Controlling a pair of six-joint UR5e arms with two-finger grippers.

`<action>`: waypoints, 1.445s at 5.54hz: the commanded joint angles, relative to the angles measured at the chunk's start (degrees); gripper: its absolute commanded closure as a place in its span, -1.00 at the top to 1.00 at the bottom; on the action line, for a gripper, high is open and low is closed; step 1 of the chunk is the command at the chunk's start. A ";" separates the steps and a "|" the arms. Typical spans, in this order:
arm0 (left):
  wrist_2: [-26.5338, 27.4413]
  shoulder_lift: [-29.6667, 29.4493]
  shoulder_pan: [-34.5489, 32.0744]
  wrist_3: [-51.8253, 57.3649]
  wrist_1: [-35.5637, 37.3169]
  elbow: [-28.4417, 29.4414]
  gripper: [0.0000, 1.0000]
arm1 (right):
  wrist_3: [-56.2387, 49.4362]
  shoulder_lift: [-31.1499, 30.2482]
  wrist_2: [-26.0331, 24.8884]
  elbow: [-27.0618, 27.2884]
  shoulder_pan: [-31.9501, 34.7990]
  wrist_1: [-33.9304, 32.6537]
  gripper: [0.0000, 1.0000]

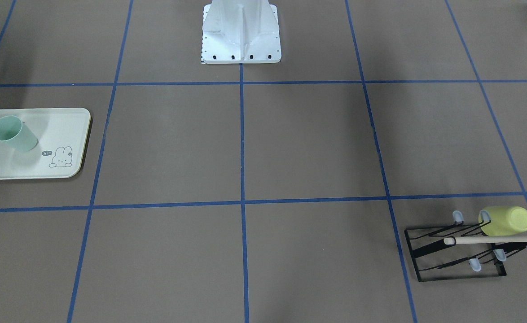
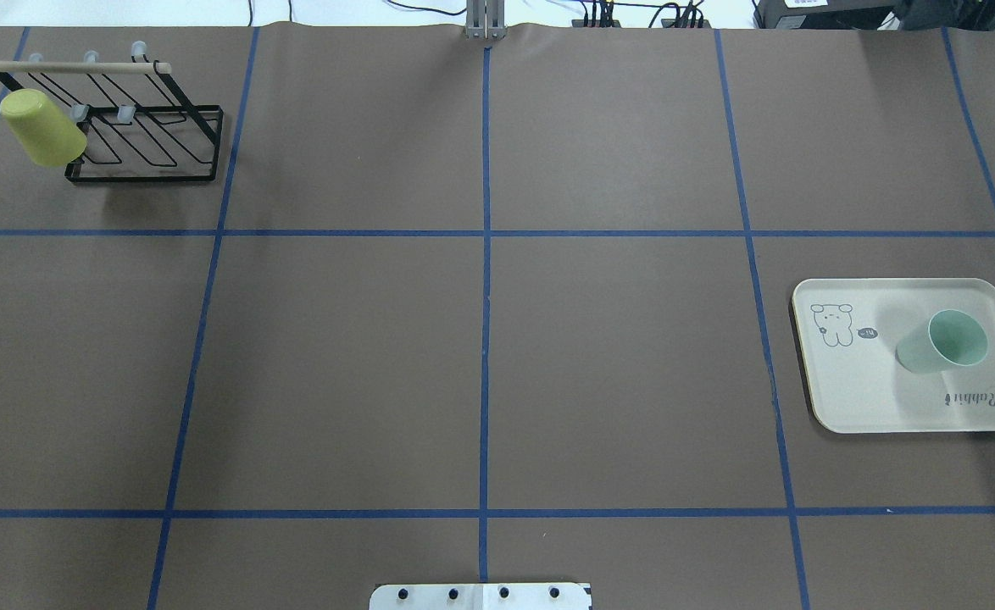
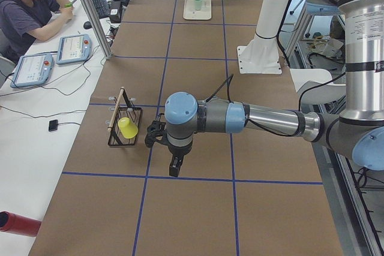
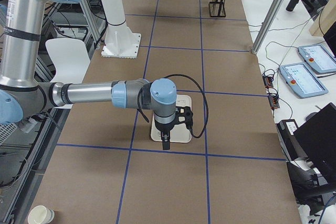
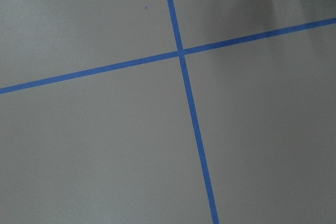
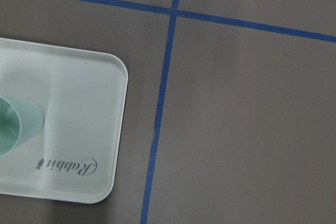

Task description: Left arm grabs green cup and hands to right arm on tray

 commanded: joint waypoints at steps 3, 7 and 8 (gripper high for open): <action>0.01 0.14 0.00 -0.04 0.00 0.29 1.00 | 0.44 0.42 -0.07 0.15 -0.03 -0.08 1.00; 0.01 0.75 0.00 -0.04 0.00 0.21 1.00 | -0.17 2.00 -0.07 0.15 -0.39 -0.16 1.00; 0.01 0.75 0.00 -0.04 0.00 0.12 1.00 | -0.17 2.00 -0.07 0.23 -0.39 -0.16 1.00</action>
